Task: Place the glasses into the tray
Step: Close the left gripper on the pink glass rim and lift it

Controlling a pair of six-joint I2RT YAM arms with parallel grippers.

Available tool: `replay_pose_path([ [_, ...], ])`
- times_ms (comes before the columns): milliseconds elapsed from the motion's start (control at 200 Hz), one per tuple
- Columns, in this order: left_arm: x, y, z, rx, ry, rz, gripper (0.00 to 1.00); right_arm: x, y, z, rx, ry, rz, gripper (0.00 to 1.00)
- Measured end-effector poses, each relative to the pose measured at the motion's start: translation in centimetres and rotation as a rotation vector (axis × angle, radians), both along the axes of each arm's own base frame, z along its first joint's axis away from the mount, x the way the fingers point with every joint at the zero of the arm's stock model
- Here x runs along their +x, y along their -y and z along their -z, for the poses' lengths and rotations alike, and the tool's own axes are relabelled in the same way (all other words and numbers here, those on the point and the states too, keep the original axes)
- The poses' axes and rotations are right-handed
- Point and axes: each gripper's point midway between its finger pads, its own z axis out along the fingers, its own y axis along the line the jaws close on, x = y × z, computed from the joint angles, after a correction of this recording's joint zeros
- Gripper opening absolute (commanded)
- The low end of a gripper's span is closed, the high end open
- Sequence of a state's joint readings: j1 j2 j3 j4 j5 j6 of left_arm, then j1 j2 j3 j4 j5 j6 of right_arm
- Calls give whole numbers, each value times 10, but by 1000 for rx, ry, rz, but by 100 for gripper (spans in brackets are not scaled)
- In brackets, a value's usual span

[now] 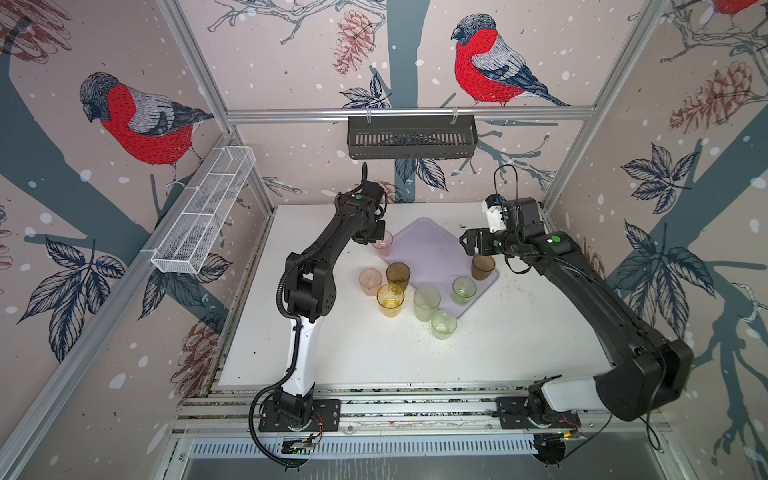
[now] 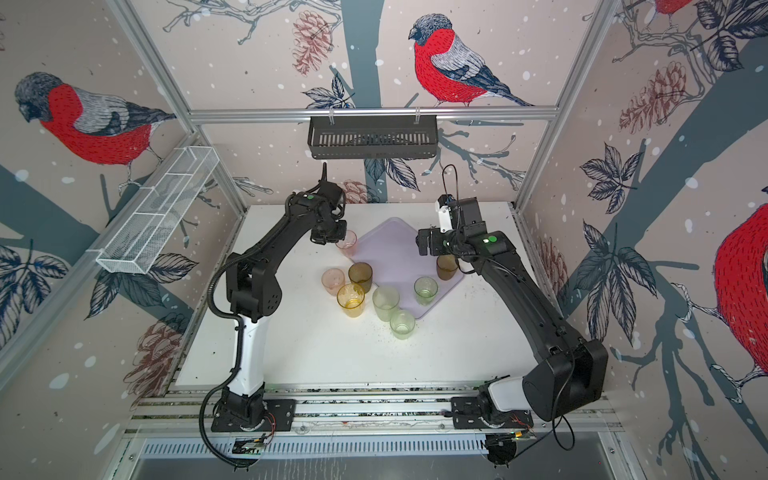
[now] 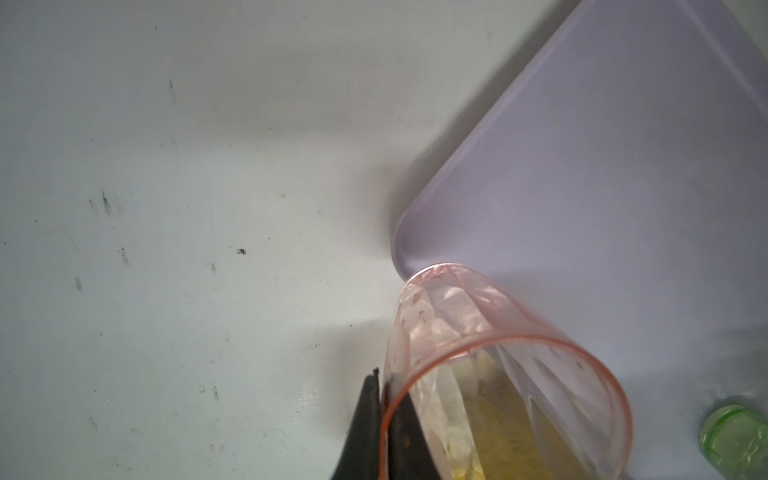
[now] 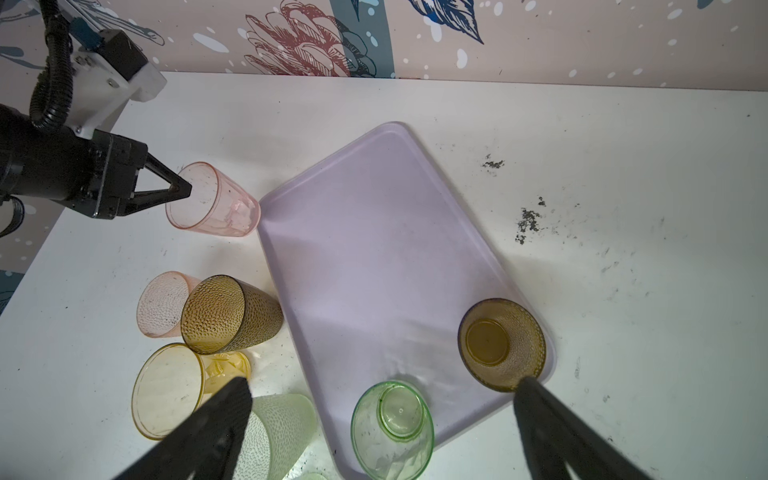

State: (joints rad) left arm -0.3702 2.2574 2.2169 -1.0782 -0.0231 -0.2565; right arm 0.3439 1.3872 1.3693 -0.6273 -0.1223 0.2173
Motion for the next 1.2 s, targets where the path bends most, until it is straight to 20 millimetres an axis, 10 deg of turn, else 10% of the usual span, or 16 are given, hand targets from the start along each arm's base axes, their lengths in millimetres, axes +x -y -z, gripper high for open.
replay_pose_path([
  [1201, 16, 49, 16, -76, 1, 2, 0, 8, 17, 5, 19, -13, 35, 100],
])
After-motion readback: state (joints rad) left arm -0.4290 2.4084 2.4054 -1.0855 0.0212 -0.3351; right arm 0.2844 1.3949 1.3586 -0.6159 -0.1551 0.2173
